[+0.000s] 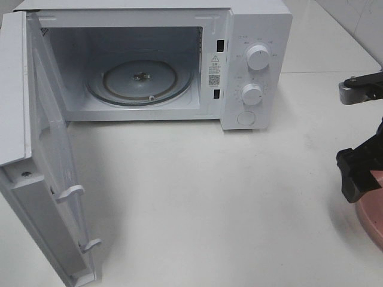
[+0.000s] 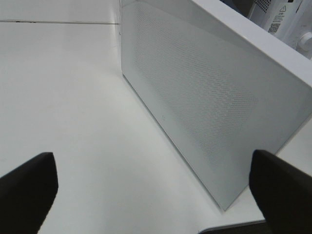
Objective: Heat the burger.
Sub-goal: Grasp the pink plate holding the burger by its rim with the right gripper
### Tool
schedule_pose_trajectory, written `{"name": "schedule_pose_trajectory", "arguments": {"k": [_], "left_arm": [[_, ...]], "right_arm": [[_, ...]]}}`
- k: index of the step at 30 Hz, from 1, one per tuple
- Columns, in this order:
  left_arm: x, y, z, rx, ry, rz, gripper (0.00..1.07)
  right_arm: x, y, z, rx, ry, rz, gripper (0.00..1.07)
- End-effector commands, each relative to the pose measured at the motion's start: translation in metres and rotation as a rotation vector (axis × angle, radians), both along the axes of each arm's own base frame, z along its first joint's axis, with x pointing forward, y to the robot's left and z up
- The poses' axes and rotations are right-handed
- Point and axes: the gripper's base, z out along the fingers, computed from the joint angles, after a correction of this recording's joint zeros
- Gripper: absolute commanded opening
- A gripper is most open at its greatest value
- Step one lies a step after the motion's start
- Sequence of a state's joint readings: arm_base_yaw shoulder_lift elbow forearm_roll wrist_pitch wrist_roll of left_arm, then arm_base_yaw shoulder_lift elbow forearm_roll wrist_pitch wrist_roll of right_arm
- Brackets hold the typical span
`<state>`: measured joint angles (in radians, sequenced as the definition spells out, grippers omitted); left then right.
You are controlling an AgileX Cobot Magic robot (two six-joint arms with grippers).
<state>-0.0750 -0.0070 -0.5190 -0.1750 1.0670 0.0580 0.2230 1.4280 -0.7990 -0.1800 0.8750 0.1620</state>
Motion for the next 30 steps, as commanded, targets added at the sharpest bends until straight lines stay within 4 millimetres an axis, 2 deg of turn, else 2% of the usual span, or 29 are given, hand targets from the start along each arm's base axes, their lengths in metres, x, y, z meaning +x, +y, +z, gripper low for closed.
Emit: {"name": "schedule_pose_trajectory", "arguments": {"k": [1, 3, 6, 11, 16, 19, 21, 30], "left_arm": [[-0.002, 0.000, -0.001, -0.002, -0.013, 0.000, 1.00], [-0.002, 0.000, -0.001, -0.002, -0.013, 0.000, 1.00], [-0.002, 0.000, -0.001, -0.002, -0.013, 0.000, 1.00], [-0.002, 0.000, -0.001, -0.002, -0.013, 0.000, 1.00], [-0.002, 0.000, -0.001, -0.002, -0.013, 0.000, 1.00], [-0.002, 0.000, -0.001, -0.002, -0.013, 0.000, 1.00], [-0.002, 0.000, -0.001, -0.002, -0.013, 0.000, 1.00], [-0.002, 0.000, -0.001, -0.002, -0.013, 0.000, 1.00]], "right_arm": [[0.005, -0.003, -0.003, 0.000, -0.003, -0.017, 0.99], [0.011, -0.004, -0.013, -0.001, 0.015, -0.022, 0.98], [0.013, -0.003, -0.016, -0.001, 0.022, -0.021, 0.98], [0.022, -0.001, -0.035, 0.002, 0.040, -0.014, 0.96], [0.027, 0.001, -0.045, 0.005, 0.045, -0.010, 0.94], [0.028, 0.001, -0.047, 0.005, 0.046, -0.009, 0.94], [0.031, -0.008, -0.051, 0.012, 0.045, -0.046, 0.93], [0.034, -0.021, -0.054, 0.016, 0.034, -0.068, 0.92]]}}
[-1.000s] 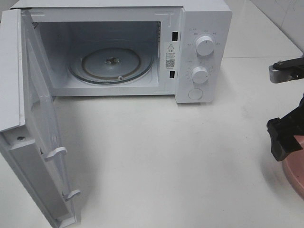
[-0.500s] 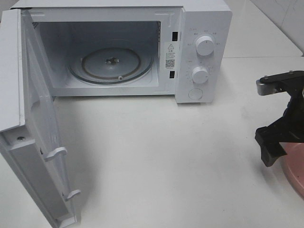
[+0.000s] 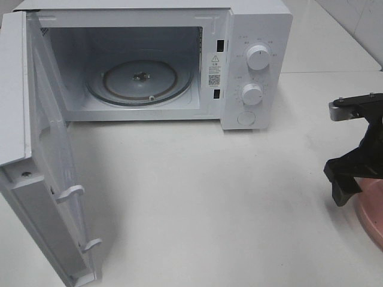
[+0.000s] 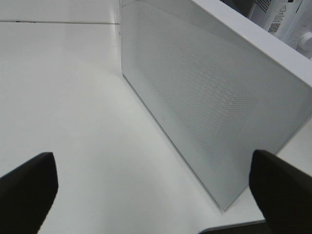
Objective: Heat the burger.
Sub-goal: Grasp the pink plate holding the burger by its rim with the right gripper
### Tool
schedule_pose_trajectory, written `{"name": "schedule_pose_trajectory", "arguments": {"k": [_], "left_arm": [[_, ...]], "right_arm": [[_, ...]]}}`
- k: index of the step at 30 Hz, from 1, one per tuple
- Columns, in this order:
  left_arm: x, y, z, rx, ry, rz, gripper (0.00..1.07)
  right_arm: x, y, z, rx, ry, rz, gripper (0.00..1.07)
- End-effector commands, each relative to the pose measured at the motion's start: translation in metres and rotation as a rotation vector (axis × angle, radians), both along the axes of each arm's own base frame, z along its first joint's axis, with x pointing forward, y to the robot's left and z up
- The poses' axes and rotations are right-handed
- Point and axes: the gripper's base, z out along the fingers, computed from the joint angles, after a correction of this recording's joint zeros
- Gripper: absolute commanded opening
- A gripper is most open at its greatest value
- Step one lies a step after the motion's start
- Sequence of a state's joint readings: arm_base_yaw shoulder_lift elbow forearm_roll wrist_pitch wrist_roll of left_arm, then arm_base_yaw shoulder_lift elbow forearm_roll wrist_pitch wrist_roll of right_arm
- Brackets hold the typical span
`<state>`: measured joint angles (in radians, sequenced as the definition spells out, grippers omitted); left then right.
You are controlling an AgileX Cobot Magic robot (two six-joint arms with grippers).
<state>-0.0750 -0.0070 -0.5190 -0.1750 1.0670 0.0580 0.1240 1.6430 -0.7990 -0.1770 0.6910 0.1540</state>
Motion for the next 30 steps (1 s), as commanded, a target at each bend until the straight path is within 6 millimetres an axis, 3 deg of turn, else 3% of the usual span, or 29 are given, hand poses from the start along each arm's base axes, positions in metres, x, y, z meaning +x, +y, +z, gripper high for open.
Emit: {"name": "schedule_pose_trajectory", "arguments": {"k": [1, 19, 30], "left_arm": [[-0.002, 0.000, -0.001, -0.002, -0.013, 0.000, 1.00], [-0.002, 0.000, -0.001, -0.002, -0.013, 0.000, 1.00], [-0.002, 0.000, -0.001, -0.002, -0.013, 0.000, 1.00]], "right_arm": [[0.003, -0.006, -0.003, 0.001, -0.002, -0.005, 0.91], [0.010, -0.006, -0.041, 0.001, 0.083, 0.007, 0.86], [0.008, -0.018, -0.049, 0.016, 0.050, -0.031, 0.84]]}}
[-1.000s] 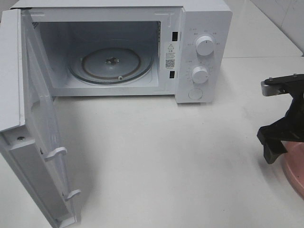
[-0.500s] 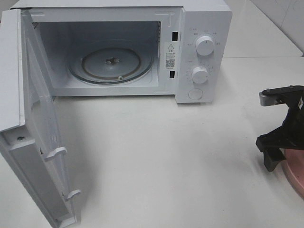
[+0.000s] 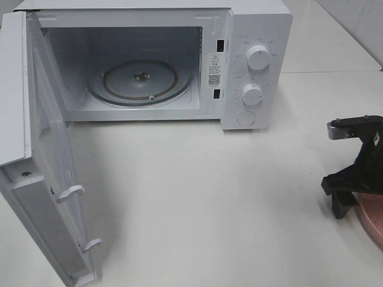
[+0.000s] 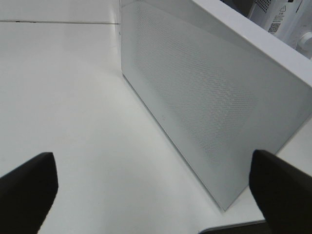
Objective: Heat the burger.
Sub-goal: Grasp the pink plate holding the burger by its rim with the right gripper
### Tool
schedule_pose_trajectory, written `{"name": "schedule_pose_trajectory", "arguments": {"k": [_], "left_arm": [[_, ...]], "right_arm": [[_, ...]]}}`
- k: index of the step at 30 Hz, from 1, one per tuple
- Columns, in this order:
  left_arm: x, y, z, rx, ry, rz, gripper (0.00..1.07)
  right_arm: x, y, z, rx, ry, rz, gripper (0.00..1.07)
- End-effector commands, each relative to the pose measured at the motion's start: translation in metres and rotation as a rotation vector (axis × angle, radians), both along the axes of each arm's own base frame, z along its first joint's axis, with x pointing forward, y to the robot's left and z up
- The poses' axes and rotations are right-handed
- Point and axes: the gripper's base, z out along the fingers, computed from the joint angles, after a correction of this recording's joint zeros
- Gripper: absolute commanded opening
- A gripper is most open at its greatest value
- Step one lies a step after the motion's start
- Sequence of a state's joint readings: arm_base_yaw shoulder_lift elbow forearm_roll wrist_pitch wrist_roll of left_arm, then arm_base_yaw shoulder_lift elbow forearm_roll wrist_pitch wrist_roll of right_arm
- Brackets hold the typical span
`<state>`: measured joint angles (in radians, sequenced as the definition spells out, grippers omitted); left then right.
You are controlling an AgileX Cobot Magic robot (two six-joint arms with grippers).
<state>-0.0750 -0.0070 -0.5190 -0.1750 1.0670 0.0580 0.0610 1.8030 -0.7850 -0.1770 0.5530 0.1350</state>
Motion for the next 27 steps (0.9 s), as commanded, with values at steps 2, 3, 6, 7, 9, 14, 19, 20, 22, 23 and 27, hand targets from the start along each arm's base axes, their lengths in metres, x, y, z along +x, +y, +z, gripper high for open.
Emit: {"name": "schedule_pose_trajectory", "arguments": {"k": [2, 3, 6, 7, 9, 14, 19, 20, 22, 23, 27], "left_arm": [[-0.002, 0.000, -0.001, -0.002, -0.013, 0.000, 1.00], [-0.002, 0.000, -0.001, -0.002, -0.013, 0.000, 1.00], [-0.002, 0.000, -0.001, -0.002, -0.013, 0.000, 1.00], [-0.002, 0.000, -0.001, -0.002, -0.013, 0.000, 1.00], [-0.002, 0.000, -0.001, -0.002, -0.013, 0.000, 1.00], [-0.002, 0.000, -0.001, -0.002, -0.013, 0.000, 1.00], [-0.002, 0.000, -0.001, -0.002, -0.013, 0.000, 1.00], [-0.002, 0.000, -0.001, -0.002, -0.013, 0.000, 1.00], [-0.002, 0.000, -0.001, -0.002, -0.013, 0.000, 1.00], [-0.002, 0.000, -0.001, -0.002, -0.013, 0.000, 1.00], [-0.002, 0.000, -0.001, -0.002, -0.013, 0.000, 1.00]], "right_arm": [[-0.005, -0.004, -0.005, 0.003, 0.010, -0.003, 0.83], [-0.005, -0.004, -0.005, 0.003, 0.010, -0.003, 0.83], [-0.005, -0.004, -0.006, 0.006, -0.002, -0.001, 0.83], [-0.006, -0.004, -0.007, 0.007, -0.001, -0.001, 0.82], [-0.007, -0.004, -0.007, 0.007, 0.000, 0.000, 0.82], [-0.007, -0.004, -0.007, 0.007, -0.001, 0.001, 0.80], [-0.009, -0.004, -0.009, 0.008, -0.002, 0.002, 0.79], [-0.010, -0.004, -0.010, 0.009, 0.000, 0.002, 0.79], [-0.012, -0.004, -0.011, 0.009, 0.004, 0.002, 0.79], [-0.013, -0.004, -0.012, 0.009, 0.007, 0.003, 0.78], [-0.014, -0.004, -0.014, 0.009, 0.024, -0.001, 0.77]]}}
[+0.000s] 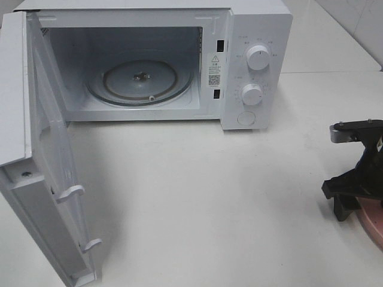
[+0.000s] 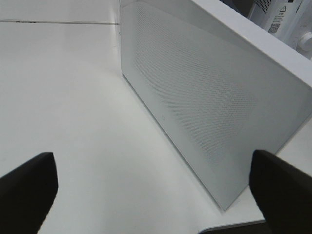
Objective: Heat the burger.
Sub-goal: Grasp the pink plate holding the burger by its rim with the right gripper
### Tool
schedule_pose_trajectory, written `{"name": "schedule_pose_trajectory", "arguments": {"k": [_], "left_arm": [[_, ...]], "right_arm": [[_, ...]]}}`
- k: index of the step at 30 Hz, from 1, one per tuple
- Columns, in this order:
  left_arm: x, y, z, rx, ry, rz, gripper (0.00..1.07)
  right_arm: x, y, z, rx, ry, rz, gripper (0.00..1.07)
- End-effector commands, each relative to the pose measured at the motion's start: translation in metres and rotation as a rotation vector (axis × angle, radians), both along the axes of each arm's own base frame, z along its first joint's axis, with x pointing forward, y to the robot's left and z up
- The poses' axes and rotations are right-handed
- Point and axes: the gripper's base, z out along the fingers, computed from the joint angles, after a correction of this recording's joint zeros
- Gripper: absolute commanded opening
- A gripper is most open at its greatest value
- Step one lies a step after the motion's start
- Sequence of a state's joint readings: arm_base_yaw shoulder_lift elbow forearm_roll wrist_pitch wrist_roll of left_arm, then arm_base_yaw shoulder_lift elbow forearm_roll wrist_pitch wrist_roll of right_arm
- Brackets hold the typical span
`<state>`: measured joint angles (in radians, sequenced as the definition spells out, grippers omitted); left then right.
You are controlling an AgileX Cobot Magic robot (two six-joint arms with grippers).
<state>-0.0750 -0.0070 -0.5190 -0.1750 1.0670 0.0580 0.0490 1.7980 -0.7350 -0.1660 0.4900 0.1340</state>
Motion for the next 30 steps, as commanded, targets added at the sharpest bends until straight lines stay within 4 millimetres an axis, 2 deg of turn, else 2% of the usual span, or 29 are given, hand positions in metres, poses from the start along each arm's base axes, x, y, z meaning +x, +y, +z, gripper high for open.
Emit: {"name": "schedule_pose_trajectory", "arguments": {"k": [1, 4, 10, 14, 17, 19, 20, 21, 22, 23, 24, 25, 26, 27, 30], "left_arm": [[-0.0023, 0.0000, -0.0008, -0.002, -0.013, 0.000, 1.00], [-0.0023, 0.0000, -0.0008, -0.002, -0.013, 0.000, 1.00], [-0.0023, 0.0000, -0.0008, -0.002, -0.013, 0.000, 1.00], [-0.0023, 0.0000, -0.0008, -0.002, -0.013, 0.000, 1.00], [-0.0023, 0.0000, -0.0008, -0.002, -0.013, 0.000, 1.00], [-0.0023, 0.0000, -0.0008, -0.002, -0.013, 0.000, 1.00], [-0.0023, 0.0000, -0.0008, -0.002, -0.013, 0.000, 1.00], [-0.0023, 0.0000, -0.0008, -0.002, -0.013, 0.000, 1.00], [-0.0023, 0.0000, -0.0008, -0.002, -0.013, 0.000, 1.00], [-0.0023, 0.0000, -0.0008, -0.002, -0.013, 0.000, 1.00], [-0.0023, 0.0000, -0.0008, -0.002, -0.013, 0.000, 1.00], [-0.0023, 0.0000, -0.0008, -0.002, -0.013, 0.000, 1.00], [-0.0023, 0.0000, -0.0008, -0.002, -0.013, 0.000, 1.00], [-0.0023, 0.0000, -0.0008, -0.002, -0.013, 0.000, 1.00], [-0.0023, 0.0000, -0.0008, -0.002, -0.013, 0.000, 1.00]], "right_arm": [[-0.0063, -0.0015, -0.0083, -0.006, 0.045, 0.012, 0.76], [-0.0076, -0.0016, -0.0155, -0.008, 0.075, 0.010, 0.76], [-0.0079, -0.0013, -0.0178, -0.008, 0.083, 0.009, 0.76], [-0.0101, -0.0015, -0.0176, -0.010, 0.107, -0.002, 0.68], [-0.0103, -0.0015, -0.0176, -0.011, 0.109, -0.010, 0.65], [-0.0104, -0.0015, -0.0176, -0.011, 0.108, -0.024, 0.48], [-0.0104, -0.0015, -0.0176, -0.011, 0.108, -0.024, 0.48], [-0.0105, -0.0015, -0.0176, -0.011, 0.109, -0.024, 0.41], [-0.0108, -0.0016, -0.0175, -0.012, 0.113, -0.024, 0.28], [-0.0108, -0.0016, -0.0175, -0.012, 0.113, -0.024, 0.28], [-0.0114, -0.0017, -0.0173, -0.014, 0.122, -0.023, 0.15], [-0.0114, -0.0017, -0.0173, -0.014, 0.122, -0.023, 0.15], [-0.0114, -0.0017, -0.0171, -0.014, 0.124, -0.021, 0.10], [-0.0117, -0.0018, -0.0163, -0.015, 0.127, -0.014, 0.00], [-0.0116, -0.0018, -0.0143, -0.015, 0.121, -0.011, 0.00]]}}
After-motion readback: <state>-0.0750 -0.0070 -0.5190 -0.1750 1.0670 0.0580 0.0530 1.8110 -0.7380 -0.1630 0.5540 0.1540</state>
